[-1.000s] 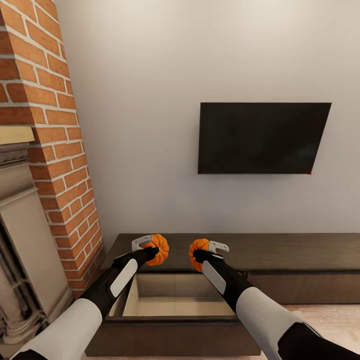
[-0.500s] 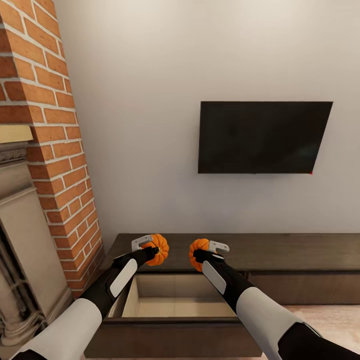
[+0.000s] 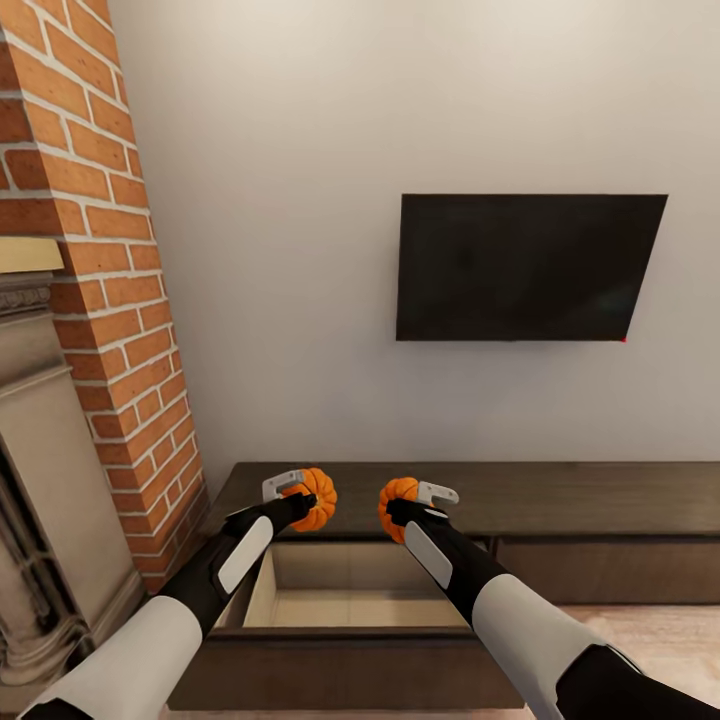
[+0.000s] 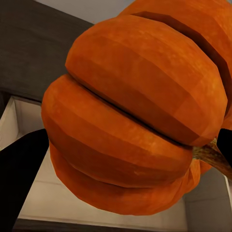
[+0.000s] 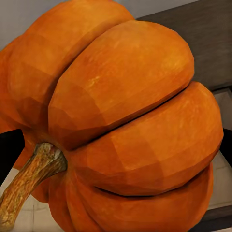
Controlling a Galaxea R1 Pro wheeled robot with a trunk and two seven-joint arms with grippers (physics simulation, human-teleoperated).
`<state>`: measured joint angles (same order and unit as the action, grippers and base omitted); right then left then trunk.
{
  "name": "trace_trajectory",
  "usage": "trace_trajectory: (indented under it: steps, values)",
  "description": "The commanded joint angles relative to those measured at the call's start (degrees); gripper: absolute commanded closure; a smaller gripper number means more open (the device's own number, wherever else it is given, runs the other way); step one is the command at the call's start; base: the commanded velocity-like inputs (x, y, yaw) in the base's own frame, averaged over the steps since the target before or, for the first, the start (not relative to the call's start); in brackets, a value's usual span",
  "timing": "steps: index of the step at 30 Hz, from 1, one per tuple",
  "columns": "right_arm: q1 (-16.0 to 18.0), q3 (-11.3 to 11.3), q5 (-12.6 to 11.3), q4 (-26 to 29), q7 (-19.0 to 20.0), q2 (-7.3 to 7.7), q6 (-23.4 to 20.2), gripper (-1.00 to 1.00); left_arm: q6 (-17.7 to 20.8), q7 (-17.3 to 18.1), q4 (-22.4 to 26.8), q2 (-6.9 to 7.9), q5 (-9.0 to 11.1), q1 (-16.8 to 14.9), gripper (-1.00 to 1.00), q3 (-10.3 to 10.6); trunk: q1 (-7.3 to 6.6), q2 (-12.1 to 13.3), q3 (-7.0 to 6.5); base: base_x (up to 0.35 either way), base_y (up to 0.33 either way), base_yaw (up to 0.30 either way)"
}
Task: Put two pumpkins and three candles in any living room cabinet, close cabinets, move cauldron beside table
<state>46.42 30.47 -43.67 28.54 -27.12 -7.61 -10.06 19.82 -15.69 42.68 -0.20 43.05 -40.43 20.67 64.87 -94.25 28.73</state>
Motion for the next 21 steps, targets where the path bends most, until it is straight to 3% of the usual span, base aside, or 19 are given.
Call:
trace_trajectory:
  steps: [1,15,21]
  values:
    - [0.07,0.38,-0.20,0.11,-0.48,0.05,-0.22,1.00,0.09,-0.46,0.12,0.06,0.61,-0.06,1.00,0.18,0.22,-0.46,0.25,0.000,0.000,0.000]
    - [0.07,0.36,-0.41,0.63,-0.48,0.05,-0.81,1.00,1.88,-0.48,0.21,0.11,0.72,-0.17,1.00,0.15,3.30,-6.07,2.76,0.000,0.000,0.000]
    - [0.07,0.30,-0.62,0.80,-0.53,-0.04,-3.02,1.00,1.89,-0.42,0.20,0.11,0.72,-0.17,1.00,0.15,4.62,-8.48,3.84,0.000,0.000,0.000]
